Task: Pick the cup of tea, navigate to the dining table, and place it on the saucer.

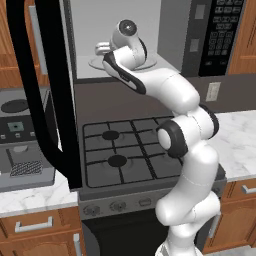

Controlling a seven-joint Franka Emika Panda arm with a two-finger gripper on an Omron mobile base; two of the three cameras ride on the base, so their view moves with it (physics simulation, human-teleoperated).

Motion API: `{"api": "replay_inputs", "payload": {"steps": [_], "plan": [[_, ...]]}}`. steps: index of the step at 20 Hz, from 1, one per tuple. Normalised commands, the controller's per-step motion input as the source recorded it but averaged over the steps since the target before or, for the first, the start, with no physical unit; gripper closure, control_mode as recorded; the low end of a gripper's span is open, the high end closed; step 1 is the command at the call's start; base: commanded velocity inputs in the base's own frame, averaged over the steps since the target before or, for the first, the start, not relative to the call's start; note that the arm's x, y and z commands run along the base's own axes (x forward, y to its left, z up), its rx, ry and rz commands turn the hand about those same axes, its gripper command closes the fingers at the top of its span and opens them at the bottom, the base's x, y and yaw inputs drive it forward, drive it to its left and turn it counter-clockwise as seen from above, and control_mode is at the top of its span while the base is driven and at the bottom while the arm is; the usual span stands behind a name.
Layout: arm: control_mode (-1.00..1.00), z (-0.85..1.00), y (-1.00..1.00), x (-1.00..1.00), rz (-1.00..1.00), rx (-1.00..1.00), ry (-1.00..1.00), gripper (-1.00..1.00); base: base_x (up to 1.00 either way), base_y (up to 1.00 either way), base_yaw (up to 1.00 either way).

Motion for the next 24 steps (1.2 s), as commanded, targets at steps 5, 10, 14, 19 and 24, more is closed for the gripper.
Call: {"api": "replay_inputs", "payload": {"steps": [5,10,14,19,24], "plan": [[-1.0,-0.07,0.0,0.11,-0.07,0.0,0.0,-1.0,0.0,0.0,0.0],[-1.0,0.0,0.0,0.0,-0.01,0.0,0.0,-1.0,0.0,0.0,0.0],[-1.0,0.0,0.0,0.0,0.0,0.0,0.0,1.0,0.0,0.0,0.0],[-1.0,0.0,0.0,0.0,0.0,0.0,0.0,1.0,0.0,0.0,0.0],[-1.0,0.0,0.0,0.0,0.0,0.0,0.0,1.0,0.0,0.0,0.0]]}}
